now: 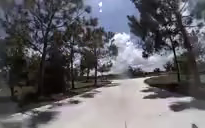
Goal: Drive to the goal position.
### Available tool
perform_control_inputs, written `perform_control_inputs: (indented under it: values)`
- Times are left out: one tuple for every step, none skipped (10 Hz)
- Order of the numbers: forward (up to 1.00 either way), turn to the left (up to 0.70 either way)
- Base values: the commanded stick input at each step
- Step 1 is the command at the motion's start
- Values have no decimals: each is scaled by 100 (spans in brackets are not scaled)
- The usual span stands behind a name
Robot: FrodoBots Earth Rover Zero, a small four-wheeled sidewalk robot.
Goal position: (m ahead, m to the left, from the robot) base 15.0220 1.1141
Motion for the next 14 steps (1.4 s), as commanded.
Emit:
perform_control_inputs:
  values:
    - [85, 0]
    - [85, 0]
    - [85, 0]
    - [85, 0]
    - [85, 0]
    - [85, 0]
    - [85, 0]
    - [85, -15]
    - [85, -34]
    - [85, -34]
    - [85, -34]
    - [85, -34]
    - [85, -23]
    - [85, -12]
